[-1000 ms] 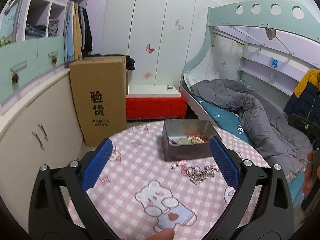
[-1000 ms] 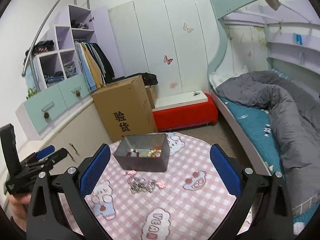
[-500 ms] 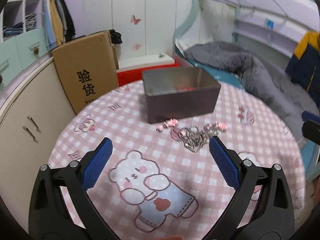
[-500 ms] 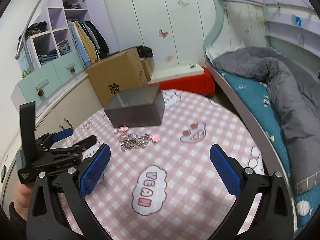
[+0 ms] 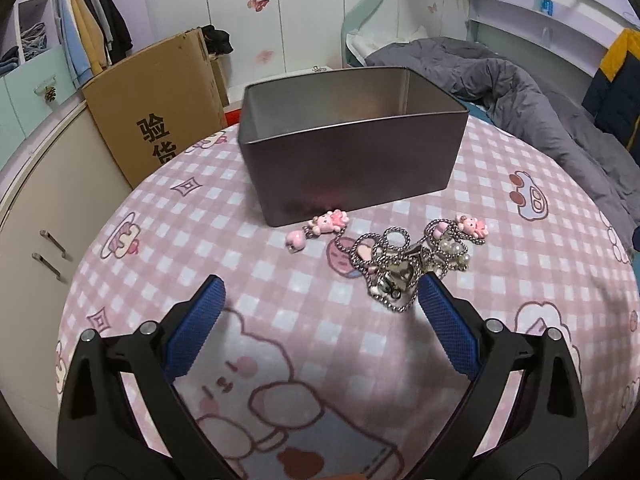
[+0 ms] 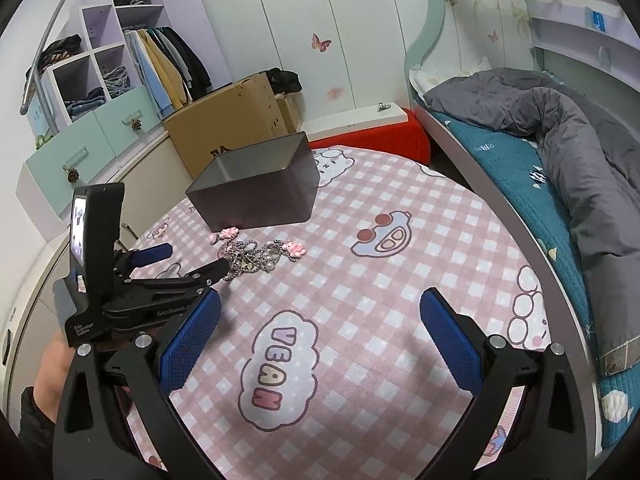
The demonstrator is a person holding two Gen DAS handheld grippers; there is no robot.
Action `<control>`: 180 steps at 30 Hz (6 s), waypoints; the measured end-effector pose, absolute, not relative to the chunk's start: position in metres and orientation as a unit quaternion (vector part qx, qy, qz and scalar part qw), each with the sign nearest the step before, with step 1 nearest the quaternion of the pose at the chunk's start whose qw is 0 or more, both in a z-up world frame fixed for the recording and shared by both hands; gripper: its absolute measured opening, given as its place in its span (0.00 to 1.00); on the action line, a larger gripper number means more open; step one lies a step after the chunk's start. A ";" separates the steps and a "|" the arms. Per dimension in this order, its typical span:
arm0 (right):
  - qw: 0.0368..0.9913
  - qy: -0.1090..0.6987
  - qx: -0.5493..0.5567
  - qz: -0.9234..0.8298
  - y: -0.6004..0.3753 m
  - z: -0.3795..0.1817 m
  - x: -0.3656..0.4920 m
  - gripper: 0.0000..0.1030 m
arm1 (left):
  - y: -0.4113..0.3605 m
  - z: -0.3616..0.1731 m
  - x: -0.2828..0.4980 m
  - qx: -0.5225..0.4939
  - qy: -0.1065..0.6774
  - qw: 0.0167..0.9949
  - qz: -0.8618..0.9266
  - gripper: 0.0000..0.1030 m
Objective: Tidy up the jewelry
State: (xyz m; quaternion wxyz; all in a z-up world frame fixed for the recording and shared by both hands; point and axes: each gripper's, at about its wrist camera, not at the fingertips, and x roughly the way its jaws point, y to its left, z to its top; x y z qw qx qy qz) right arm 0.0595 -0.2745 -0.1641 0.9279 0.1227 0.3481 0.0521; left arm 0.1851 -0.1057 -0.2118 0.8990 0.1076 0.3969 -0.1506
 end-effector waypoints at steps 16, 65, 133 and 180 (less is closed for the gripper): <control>0.923 0.359 0.124 0.054 -0.275 -0.170 0.063 0.93 | -0.086 -0.212 0.186 0.038 0.414 0.879 -0.234 0.14; 0.893 0.409 -0.039 0.181 -0.180 -0.193 0.155 0.18 | 0.004 -0.196 0.154 -0.078 0.346 0.907 -0.225 0.14; 0.876 0.438 -0.086 0.182 -0.205 -0.205 0.072 0.08 | -0.017 -0.174 0.125 -0.034 0.331 0.909 -0.251 0.14; 0.914 0.296 0.104 0.256 -0.248 -0.039 0.224 0.08 | -0.082 -0.054 0.266 0.002 0.328 0.898 -0.293 0.15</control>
